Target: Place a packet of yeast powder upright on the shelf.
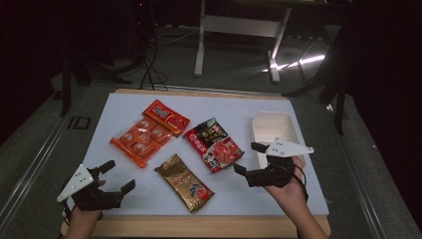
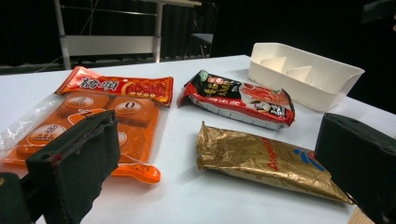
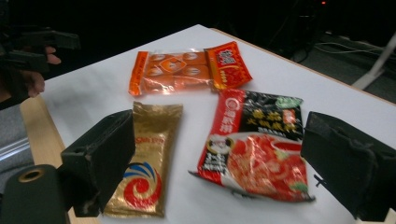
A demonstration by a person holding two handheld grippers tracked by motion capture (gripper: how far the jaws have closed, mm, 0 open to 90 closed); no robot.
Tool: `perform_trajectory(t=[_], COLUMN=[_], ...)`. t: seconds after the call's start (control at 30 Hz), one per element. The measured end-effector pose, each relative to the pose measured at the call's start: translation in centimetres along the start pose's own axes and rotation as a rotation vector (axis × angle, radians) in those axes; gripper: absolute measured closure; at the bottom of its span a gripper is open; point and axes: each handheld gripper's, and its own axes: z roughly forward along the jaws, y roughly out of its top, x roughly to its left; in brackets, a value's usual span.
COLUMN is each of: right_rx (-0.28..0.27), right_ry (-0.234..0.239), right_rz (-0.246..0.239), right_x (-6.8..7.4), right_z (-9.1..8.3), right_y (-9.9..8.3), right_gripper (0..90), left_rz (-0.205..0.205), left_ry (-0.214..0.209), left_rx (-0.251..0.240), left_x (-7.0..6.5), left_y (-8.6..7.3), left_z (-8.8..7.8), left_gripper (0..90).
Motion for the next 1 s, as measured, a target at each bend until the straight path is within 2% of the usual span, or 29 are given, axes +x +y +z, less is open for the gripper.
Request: perform_trajectory(t=[0.03, 0.1, 0.2, 0.23, 0.43, 0.47, 0.5, 0.67, 0.7, 0.97, 1.0], right_rx=[0.0, 0.013, 0.038, 0.038, 0.061, 0.061, 0.074, 0.095, 0.103, 0.124, 0.131], right_ry=[0.0, 0.031, 0.051, 0.051, 0.073, 0.073, 0.081, 0.099, 0.105, 0.12, 0.127], right_rz=[0.0, -0.022, -0.04, -0.04, -0.066, -0.066, -0.065, -0.066, -0.064, -0.057, -0.053], right_x=[0.0, 0.3, 0.8, 0.8, 1.5, 1.5, 1.7, 1.8, 1.9, 2.3, 2.4], right_z=[0.0, 1.2, 2.5, 2.5, 5.6, 5.6, 6.4, 8.0, 8.8, 11.4, 12.3], right_y=[0.0, 0.8, 1.4, 1.4, 2.2, 2.2, 2.3, 2.4, 2.5, 2.5, 2.5], right_gripper=[10.1, 10.1, 10.1, 10.1, 10.2, 10.2, 10.2, 10.5, 10.6, 13.3, 13.7], left_rz=[-0.001, 0.001, 0.011, 0.014, 0.014, 0.023, 0.028, 0.024, 0.028, 0.04, 0.041], left_ry=[-0.001, -0.003, -0.006, -0.008, -0.07, -0.065, -0.061, -0.059, -0.056, -0.056, -0.056], left_rx=[0.0, 0.013, 0.02, 0.02, 0.002, 0.003, 0.014, 0.021, 0.025, 0.043, 0.043], left_x=[0.0, -0.1, -0.2, -0.2, -0.4, -0.5, -0.5, -0.5, -0.5, -0.6, -0.6], left_y=[0.0, -0.1, -0.1, -0.1, 0.0, 0.0, 0.0, -0.1, -0.1, -0.1, -0.1], left_z=[0.0, 0.2, 0.3, 0.3, 0.3, 0.3, 0.4, 0.4, 0.4, 0.6, 0.6], left_gripper=[0.8, 0.8, 0.8, 0.8, 0.8, 0.8, 0.8, 0.8, 0.8, 0.8, 0.7])
